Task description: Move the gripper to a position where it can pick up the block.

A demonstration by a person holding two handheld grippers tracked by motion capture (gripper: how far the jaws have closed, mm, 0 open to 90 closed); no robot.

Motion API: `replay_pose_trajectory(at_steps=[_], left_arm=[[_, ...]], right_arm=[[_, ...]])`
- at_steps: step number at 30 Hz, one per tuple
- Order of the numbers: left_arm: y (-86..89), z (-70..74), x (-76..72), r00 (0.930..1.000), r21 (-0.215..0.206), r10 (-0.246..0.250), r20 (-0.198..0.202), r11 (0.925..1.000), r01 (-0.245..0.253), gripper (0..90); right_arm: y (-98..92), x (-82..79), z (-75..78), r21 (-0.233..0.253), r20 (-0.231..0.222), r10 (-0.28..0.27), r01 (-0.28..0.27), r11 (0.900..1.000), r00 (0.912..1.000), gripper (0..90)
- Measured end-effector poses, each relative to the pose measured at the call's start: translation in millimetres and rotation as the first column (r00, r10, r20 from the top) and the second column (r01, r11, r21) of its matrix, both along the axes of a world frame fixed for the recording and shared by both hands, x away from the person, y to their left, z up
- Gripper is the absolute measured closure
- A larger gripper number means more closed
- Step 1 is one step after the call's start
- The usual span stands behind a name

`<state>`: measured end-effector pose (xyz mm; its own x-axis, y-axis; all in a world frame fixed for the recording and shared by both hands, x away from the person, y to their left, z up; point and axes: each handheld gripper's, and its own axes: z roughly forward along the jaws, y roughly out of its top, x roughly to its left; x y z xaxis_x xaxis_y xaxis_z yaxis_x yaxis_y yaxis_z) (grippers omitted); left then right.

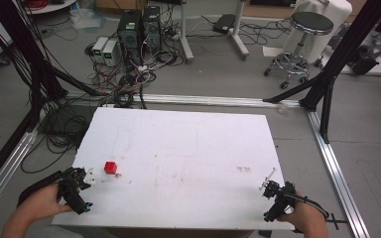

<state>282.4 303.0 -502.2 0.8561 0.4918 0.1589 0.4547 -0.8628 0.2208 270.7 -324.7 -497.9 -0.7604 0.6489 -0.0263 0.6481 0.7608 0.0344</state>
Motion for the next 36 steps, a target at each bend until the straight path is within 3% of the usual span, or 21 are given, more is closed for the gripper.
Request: replay_pose_trajectory(at_steps=[9, 15, 23, 31, 32, 36], left_arm=[[2.3, 4.2, -1.7, 0.9999, -0.007, -0.003, 0.011, 1.0000, 0.003, 2.0], [2.3, 9.2, -2.3, 0.9994, -0.017, -0.032, 0.010, 0.9993, 0.033, 2.0], [3.6, 18.7, 4.8, 0.9969, 0.014, -0.078, 0.004, 0.9969, 0.078, 2.0], [7.7, 24.0, 18.8, 0.9927, 0.029, -0.119, -0.015, 0.9924, 0.120, 2.0], [8.2, 25.4, 21.8, 0.9891, 0.023, -0.147, -0.007, 0.9888, 0.147, 2.0], [8.7, 27.3, 27.4, 0.9835, 0.039, -0.181, 0.003, 0.9828, 0.181, 2.0]], right_arm=[[2.4, 2.1, -1.8, 0.004, -0.010, 0.014, -0.014, 1.000, 0.9999, 5.2], [0.8, 1.4, -1.2, 0.007, -0.007, 0.006, -0.006, 1.000, 1.0000, 5.2], [1.2, 2.2, -1.4, 0.009, -0.010, 0.005, -0.005, 1.000, 0.9999, 5.2], [3.4, 4.1, -2.4, 0.009, -0.002, 0.011, -0.011, 1.000, 0.9999, 5.2], [3.9, 5.3, -2.6, 0.012, 0.007, 0.020, -0.020, 1.000, 0.9998, 5.2], [5.2, 5.9, -3.5, 0.012, 0.002, 0.023, -0.023, 1.000, 0.9997, 5.2]])
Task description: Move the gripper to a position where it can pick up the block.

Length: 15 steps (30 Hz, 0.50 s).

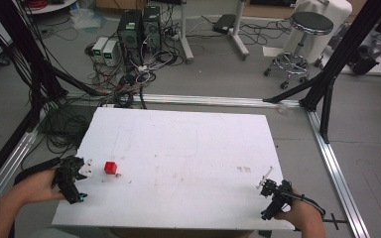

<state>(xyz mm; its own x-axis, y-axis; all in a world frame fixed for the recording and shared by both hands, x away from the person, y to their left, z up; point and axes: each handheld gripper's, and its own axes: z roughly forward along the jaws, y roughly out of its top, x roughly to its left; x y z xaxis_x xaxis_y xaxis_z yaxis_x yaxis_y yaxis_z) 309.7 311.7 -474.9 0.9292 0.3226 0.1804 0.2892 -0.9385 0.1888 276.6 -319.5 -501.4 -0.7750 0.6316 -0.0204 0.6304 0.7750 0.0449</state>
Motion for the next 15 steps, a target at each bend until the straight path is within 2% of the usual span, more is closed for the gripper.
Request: replay_pose_trajectory(at_steps=[7, 9, 10, 12, 14, 15], left_arm=[[2.3, 1.1, 14.6, 0.9992, -0.005, -0.035, -0.018, 0.9994, 0.035, 2.0], [3.5, 1.5, 20.0, 0.9989, -0.005, -0.033, -0.033, 0.9994, 0.033, 2.0], [4.1, 3.1, 25.5, 0.9986, 0.000, -0.040, -0.035, 0.9992, 0.040, 2.0], [4.2, 3.7, 27.5, 0.9986, -0.007, -0.041, -0.033, 0.9991, 0.041, 2.0], [3.7, 6.2, 33.2, 0.9980, -0.009, -0.054, -0.032, 0.9985, 0.054, 2.0], [2.9, 8.2, 36.5, 0.9960, -0.022, -0.077, -0.046, 0.9969, 0.076, 2.0]], right_arm=[[-0.4, -1.3, -0.6, 0.002, -0.006, -0.006, 0.006, 1.000, 1.0000, 5.2], [-0.5, -1.5, -0.7, 0.005, -0.004, -0.009, 0.009, 1.000, 0.9999, 5.2], [-0.8, -1.6, -0.6, 0.004, -0.007, -0.004, 0.004, 1.000, 1.0000, 5.2], [-0.8, -1.7, -0.5, 0.004, -0.007, -0.003, 0.003, 1.000, 1.0000, 5.2], [-1.3, -1.6, -0.5, 0.011, -0.003, 0.002, -0.002, 1.000, 1.0000, 5.2], [-1.3, -1.6, -0.5, 0.012, -0.003, 0.002, -0.002, 1.000, 1.0000, 5.2]])
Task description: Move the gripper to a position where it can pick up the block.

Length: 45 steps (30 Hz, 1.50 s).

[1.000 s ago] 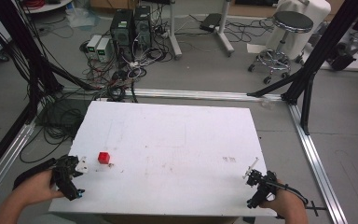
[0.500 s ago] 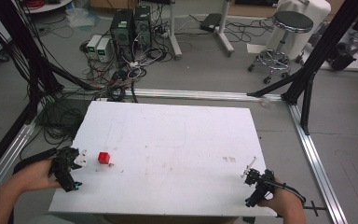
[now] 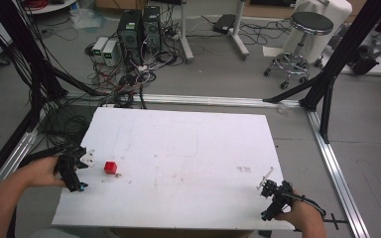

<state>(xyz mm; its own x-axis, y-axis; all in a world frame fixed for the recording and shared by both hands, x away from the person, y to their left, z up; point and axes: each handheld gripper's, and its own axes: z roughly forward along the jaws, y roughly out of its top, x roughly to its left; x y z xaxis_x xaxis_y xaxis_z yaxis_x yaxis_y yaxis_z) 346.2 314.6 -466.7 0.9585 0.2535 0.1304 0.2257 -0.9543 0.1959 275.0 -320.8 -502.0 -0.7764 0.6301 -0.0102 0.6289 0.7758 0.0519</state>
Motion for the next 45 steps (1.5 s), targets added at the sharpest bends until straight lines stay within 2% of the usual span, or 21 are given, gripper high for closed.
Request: replay_pose_trajectory(at_steps=[2, 3, 4, 8, 11, 14, 20, 22, 29, 30, 31, 32, 34, 36, 39, 41, 42, 45], left_arm=[[-1.1, 1.1, 2.3, 0.9999, 0.001, -0.014, 0.005, 0.9999, 0.014, 2.0], [-3.0, 0.7, 5.4, 0.9996, -0.004, -0.020, -0.020, 0.9998, 0.020, 2.0], [-3.0, 0.7, 5.4, 0.9996, -0.004, -0.020, -0.020, 0.9998, 0.020, 2.0], [-7.4, -0.3, 12.7, 0.9985, 0.027, -0.050, -0.023, 0.9984, 0.051, 2.0], [-10.0, -1.4, 18.5, 0.9982, 0.028, -0.053, -0.027, 0.9982, 0.054, 2.0], [-12.9, -3.8, 23.7, 0.9972, 0.047, -0.070, -0.028, 0.9964, 0.071, 2.0], [-21.2, -8.5, 34.3, 0.9950, 0.065, -0.094, -0.034, 0.9932, 0.096, 2.0], [-28.2, -9.7, 38.4, 0.9908, 0.069, -0.125, -0.050, 0.9893, 0.129, 2.0], [-43.3, -12.5, 47.4, 0.9852, 0.089, -0.153, -0.077, 0.9832, 0.160, 2.1], [-48.1, -14.4, 50.1, 0.9834, 0.096, -0.158, -0.090, 0.9815, 0.166, 2.9], [-50.1, -15.2, 51.6, 0.9827, 0.100, -0.165, -0.084, 0.9799, 0.173, 6.6], [-50.1, -15.2, 51.6, 0.9827, 0.100, -0.165, -0.084, 0.9799, 0.173, 10.6], [-53.6, -18.6, 54.6, 0.9853, 0.111, -0.156, -0.070, 0.9804, 0.163, 11.3], [-56.8, -22.5, 57.7, 0.9868, 0.124, -0.142, -0.077, 0.9807, 0.151, 11.3], [-61.0, -28.6, 59.4, 0.9821, 0.121, -0.155, -0.106, 0.9784, 0.168, 11.3], [-66.6, -33.2, 59.4, 0.9769, 0.127, -0.176, -0.122, 0.9733, 0.191, 11.6], [-66.6, -33.2, 59.4, 0.9769, 0.127, -0.176, -0.122, 0.9733, 0.191, 11.6], [-71.8, -36.1, 59.8, 0.9676, 0.136, -0.211, -0.138, 0.9637, 0.230, 11.6]], right_arm=[[0.2, -0.4, 0.1, 0.001, 0.001, -0.001, 0.001, 1.000, 1.0000, 5.2], [0.4, -0.6, 0.4, 0.001, -0.003, -0.004, 0.004, 1.000, 1.0000, 5.2], [0.4, -0.9, 0.3, 0.006, -0.003, -0.006, 0.006, 1.000, 1.0000, 5.2], [0.0, -1.2, 0.9, 0.001, -0.006, -0.005, 0.005, 1.000, 1.0000, 5.2], [0.1, -1.2, 1.2, 0.010, 0.002, -0.001, 0.001, 1.000, 1.0000, 5.2], [1.0, -1.4, 2.2, 0.023, 0.017, 0.004, -0.004, 1.000, 0.9999, 5.2], [1.6, -1.4, 3.1, 0.017, 0.019, 0.013, -0.013, 1.000, 0.9997, 5.2], [1.4, -1.8, 2.3, 0.018, 0.014, 0.009, -0.009, 1.000, 0.9999, 5.2], [1.7, -1.8, 2.0, 0.015, 0.005, 0.012, -0.012, 1.000, 0.9999, 5.2], [2.3, -1.9, 1.9, 0.016, 0.005, 0.013, -0.013, 1.000, 0.9999, 5.2], [2.9, -1.8, 2.0, 0.016, 0.004, 0.012, -0.012, 1.000, 0.9999, 5.2], [3.2, -1.6, 1.7, 0.015, 0.006, 0.015, -0.016, 1.000, 0.9999, 5.2], [3.9, -1.6, 1.8, 0.018, 0.005, 0.017, -0.017, 1.000, 0.9998, 5.2], [3.8, -1.7, 1.8, 0.019, 0.006, 0.016, -0.017, 1.000, 0.9998, 5.2], [2.8, -1.9, 1.9, 0.018, 0.005, 0.016, -0.016, 1.000, 0.9999, 5.2], [1.8, -2.1, 1.4, 0.021, 0.008, 0.014, -0.014, 1.000, 0.9999, 5.2], [1.8, -2.1, 1.4, 0.021, 0.008, 0.014, -0.014, 1.000, 0.9999, 5.2], [1.8, -2.2, 1.2, 0.017, 0.002, 0.014, -0.014, 1.000, 0.9999, 5.2]])
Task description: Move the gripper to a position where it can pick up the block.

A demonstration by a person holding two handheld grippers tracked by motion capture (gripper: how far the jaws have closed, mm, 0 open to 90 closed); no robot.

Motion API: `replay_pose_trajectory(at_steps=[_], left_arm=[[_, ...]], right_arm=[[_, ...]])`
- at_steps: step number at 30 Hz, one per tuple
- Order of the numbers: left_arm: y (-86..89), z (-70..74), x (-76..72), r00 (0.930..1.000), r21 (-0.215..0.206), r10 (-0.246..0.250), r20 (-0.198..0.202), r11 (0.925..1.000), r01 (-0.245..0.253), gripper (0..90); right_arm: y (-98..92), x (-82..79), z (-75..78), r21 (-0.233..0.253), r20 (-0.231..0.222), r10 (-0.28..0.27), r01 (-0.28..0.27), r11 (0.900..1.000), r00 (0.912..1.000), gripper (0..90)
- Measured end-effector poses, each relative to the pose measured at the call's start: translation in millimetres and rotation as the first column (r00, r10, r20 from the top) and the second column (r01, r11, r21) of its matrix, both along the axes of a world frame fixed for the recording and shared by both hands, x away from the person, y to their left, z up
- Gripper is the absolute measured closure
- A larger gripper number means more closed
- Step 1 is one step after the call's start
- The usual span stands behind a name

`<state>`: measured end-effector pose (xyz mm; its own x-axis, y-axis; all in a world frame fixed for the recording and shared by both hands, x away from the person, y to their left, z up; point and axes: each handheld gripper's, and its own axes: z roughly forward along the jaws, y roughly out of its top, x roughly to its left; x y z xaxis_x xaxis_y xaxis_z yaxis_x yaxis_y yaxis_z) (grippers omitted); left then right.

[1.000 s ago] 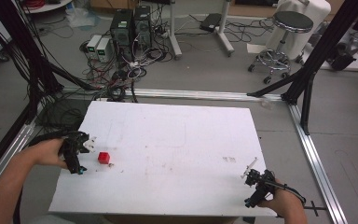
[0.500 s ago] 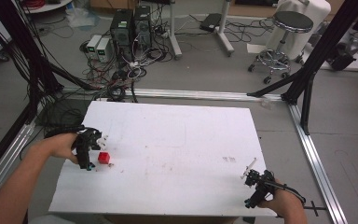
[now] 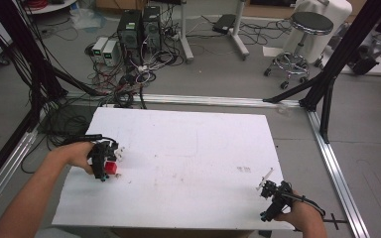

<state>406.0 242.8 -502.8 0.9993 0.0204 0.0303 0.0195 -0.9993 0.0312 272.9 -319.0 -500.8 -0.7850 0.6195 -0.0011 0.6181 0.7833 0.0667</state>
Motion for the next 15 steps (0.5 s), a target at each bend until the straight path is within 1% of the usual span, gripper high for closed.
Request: replay_pose_trajectory(at_steps=[3, 5, 9, 14, 15], left_arm=[[-2.9, -1.5, -0.1, 0.9998, -0.001, -0.017, 0.007, 0.9999, 0.017, 11.7], [-3.1, -1.9, -0.3, 0.9999, -0.003, -0.016, 0.007, 0.9999, 0.016, 12.3], [-1.9, -2.6, 0.2, 0.9999, 0.007, -0.016, 0.005, 0.9998, 0.016, 12.3], [0.3, -4.4, -0.1, 0.9998, 0.005, -0.020, 0.005, 0.9998, 0.020, 12.6], [0.7, -4.5, 0.0, 0.9997, 0.011, -0.024, 0.002, 0.9997, 0.024, 12.6]], right_arm=[[0.9, 0.0, -0.4, 0.002, 0.001, 0.002, -0.002, 1.000, 1.0000, 5.2], [1.5, -0.1, -0.3, 0.003, -0.010, 0.002, -0.002, 1.000, 1.0000, 5.2], [1.9, 0.3, -0.6, 0.000, -0.008, 0.013, -0.013, 1.000, 0.9999, 5.2], [3.2, 0.0, -0.6, -0.002, -0.011, 0.006, -0.006, 1.000, 0.9999, 5.2], [3.2, 0.0, -0.6, -0.002, -0.011, 0.006, -0.006, 1.000, 0.9999, 5.2]])
